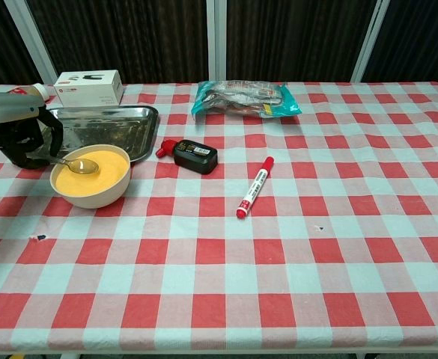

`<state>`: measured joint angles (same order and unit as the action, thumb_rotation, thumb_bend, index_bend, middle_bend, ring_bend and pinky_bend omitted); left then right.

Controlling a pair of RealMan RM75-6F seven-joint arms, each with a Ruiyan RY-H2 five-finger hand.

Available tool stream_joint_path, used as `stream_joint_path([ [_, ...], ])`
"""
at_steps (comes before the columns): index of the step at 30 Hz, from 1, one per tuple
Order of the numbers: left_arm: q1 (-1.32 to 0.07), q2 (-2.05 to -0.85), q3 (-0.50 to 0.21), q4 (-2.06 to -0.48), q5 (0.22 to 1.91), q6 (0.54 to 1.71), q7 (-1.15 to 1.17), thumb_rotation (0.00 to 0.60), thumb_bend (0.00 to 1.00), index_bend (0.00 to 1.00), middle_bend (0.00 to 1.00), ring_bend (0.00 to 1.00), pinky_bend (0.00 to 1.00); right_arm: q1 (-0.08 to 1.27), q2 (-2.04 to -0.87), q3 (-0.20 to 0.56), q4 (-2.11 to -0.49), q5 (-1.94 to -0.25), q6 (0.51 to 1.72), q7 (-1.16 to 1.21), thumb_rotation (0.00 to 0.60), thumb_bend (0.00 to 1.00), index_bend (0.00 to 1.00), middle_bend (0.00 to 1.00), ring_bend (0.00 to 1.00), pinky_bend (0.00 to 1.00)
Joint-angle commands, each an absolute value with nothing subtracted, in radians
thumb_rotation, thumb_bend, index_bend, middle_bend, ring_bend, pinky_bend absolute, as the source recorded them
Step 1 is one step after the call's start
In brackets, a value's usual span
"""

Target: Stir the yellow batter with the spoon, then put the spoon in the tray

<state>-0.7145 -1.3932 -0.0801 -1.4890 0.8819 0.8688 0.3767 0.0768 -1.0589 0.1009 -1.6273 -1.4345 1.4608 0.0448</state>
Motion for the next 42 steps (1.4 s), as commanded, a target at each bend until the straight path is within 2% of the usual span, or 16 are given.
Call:
stream_joint_path([
  [1,-0.714,-1.383,-0.064,-1.512,0.909,0.92,0.439,0.6,0.38,0.62,0.97,1.0,1.0,0.077,-1.059,0.101,-1.628,-1.436,1.462,0.045,0.6,0.19,0.0,0.2,0.0,0.04],
  [13,-0.744,-1.422,-0.007,-1.528,0.971,1.125,0.853,0.6,0.39,0.64,0.97,1.0,1.0,0.069,-1.059,0.098,-1.628,-1.444,1.476,0.054,0.6,0.19,0.0,0.2,0.0,0.04],
  [19,-0.759,-1.441,0.003,-1.554,1.006,1.166,0.976,0.6,0.4,0.64,0.97,1.0,1.0,0.066,-1.06,0.097,-1.624,-1.448,1.482,0.06,0.6,0.18,0.0,0.21,0.0,0.04],
  [31,-0.769,-1.492,0.012,-1.523,0.98,1.173,1.119,0.6,0.41,0.65,0.98,1.0,1.0,0.064,-1.06,0.099,-1.62,-1.444,1.481,0.065,0.6,0.17,0.0,0.21,0.0,0.04],
  [42,-0.767,-1.527,0.016,-1.506,0.986,1.158,1.134,0.6,0.41,0.65,0.98,1.0,1.0,0.067,-1.062,0.1,-1.622,-1.442,1.476,0.06,0.6,0.17,0.0,0.21,0.0,0.04],
])
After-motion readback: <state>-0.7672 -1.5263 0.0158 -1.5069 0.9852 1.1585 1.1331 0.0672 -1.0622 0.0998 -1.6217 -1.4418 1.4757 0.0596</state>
